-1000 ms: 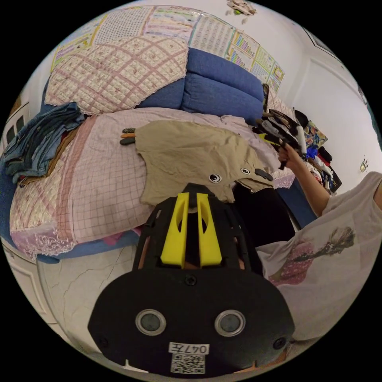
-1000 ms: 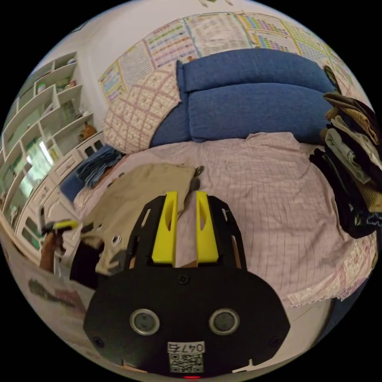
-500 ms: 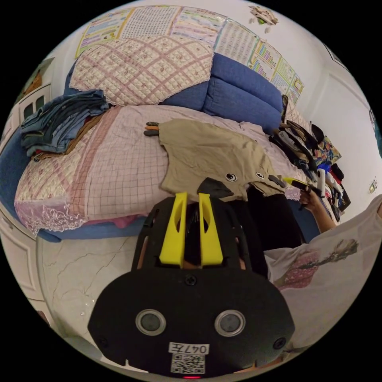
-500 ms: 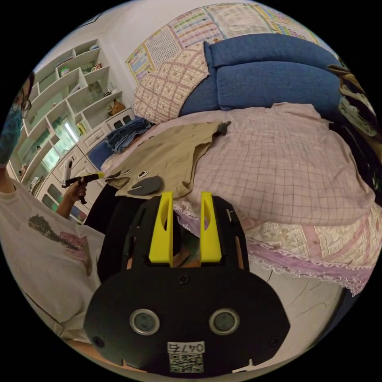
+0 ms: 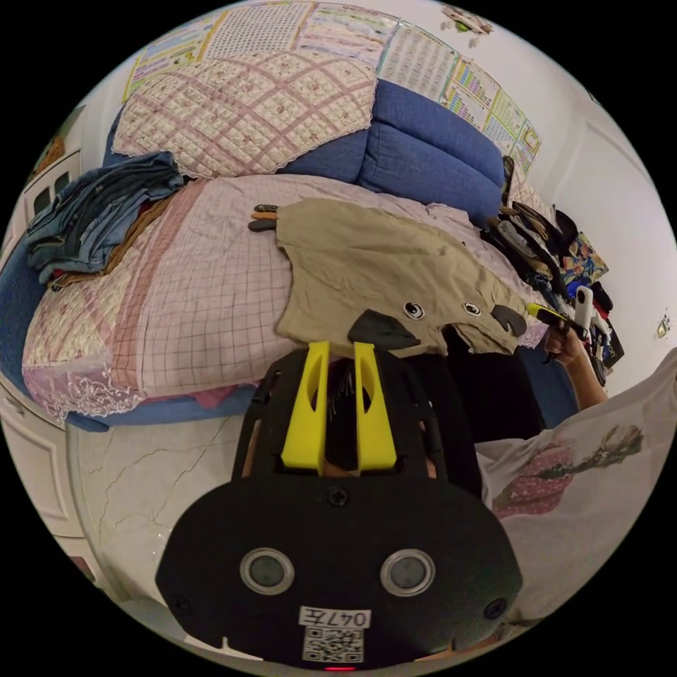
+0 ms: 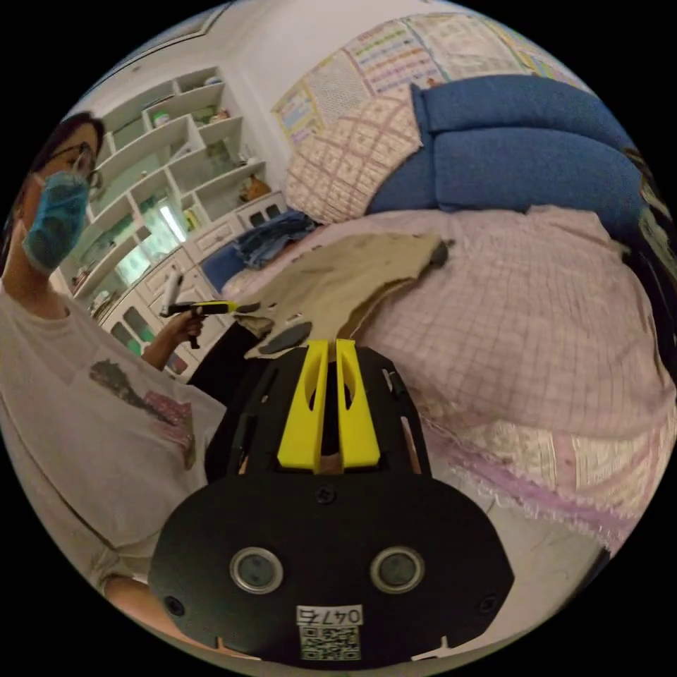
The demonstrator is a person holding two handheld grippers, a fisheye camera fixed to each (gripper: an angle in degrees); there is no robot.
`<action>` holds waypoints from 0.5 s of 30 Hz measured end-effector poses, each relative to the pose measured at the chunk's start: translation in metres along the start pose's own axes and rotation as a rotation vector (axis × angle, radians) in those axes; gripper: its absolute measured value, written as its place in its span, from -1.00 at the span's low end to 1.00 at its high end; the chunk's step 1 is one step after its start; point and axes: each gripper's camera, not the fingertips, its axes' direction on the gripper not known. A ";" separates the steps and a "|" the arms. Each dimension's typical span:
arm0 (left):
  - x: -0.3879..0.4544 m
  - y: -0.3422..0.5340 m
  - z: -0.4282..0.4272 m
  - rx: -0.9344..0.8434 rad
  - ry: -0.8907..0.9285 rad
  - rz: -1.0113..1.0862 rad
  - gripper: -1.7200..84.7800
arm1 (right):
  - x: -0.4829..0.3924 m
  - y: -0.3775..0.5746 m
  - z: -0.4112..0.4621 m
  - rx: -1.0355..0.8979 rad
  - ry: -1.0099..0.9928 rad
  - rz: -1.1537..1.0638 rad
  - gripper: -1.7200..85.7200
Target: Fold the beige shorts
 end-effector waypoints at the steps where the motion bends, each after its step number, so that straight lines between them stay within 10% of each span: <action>1: 0.002 0.001 0.003 0.001 -0.001 0.003 -0.82 | 0.000 0.002 0.004 -0.036 0.017 0.006 -0.97; 15: 0.083 0.051 0.053 0.052 -0.189 0.283 -0.82 | -0.052 0.016 -0.039 0.053 0.246 -0.115 -0.89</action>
